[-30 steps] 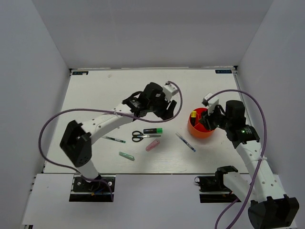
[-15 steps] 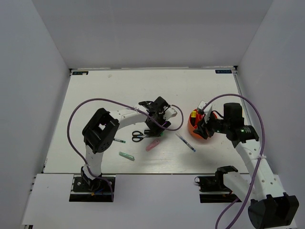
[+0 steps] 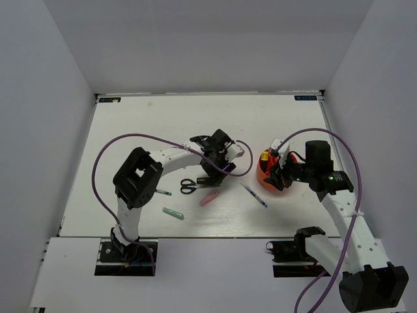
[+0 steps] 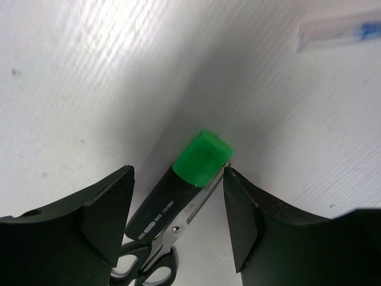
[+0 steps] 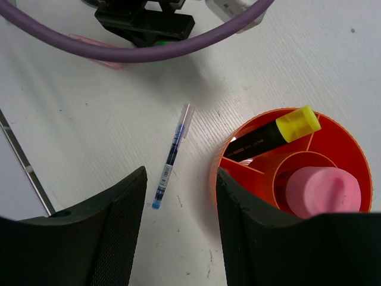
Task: Sort the stationery into containers
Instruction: Pick up the stationery from the center of the board.
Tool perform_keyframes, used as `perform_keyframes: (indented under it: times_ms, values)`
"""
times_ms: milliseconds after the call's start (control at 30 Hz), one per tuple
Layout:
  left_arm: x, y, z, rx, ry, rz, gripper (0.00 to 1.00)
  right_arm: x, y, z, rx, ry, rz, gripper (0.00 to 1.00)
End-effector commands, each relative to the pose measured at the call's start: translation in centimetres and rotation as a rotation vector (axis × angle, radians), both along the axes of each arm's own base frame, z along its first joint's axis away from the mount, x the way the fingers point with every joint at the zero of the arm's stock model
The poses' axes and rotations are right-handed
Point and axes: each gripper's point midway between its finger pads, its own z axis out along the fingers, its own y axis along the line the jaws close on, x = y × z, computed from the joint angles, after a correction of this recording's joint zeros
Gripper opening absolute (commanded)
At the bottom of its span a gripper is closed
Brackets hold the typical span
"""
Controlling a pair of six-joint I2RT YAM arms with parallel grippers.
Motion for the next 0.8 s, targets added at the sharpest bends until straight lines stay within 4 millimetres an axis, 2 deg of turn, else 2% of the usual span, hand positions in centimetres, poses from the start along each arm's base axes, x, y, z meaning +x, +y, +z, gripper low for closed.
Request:
perform_keyframes:
  times_ms: [0,167,533,733,767]
  values:
    - [1.2,-1.5,1.4,-0.07,0.018,0.016,0.71,-0.2,0.3,0.2,0.012,-0.006,0.022,0.54]
    - [1.7,-1.0,1.0,-0.075,0.049,0.038,0.69,-0.3,0.4,0.2,0.018,-0.003,0.029,0.54]
    - [0.6,-0.3,0.1,-0.06,0.078,0.026,0.68,-0.3,0.3,0.2,0.015,-0.006,0.028,0.55]
    - [1.0,1.0,-1.4,0.006,0.052,0.031,0.65,-0.3,0.3,0.2,0.016,-0.003,0.027,0.55]
    - [1.1,1.8,-2.0,0.043,0.036,0.038,0.64,-0.4,0.3,0.2,0.015,-0.003,0.028,0.55]
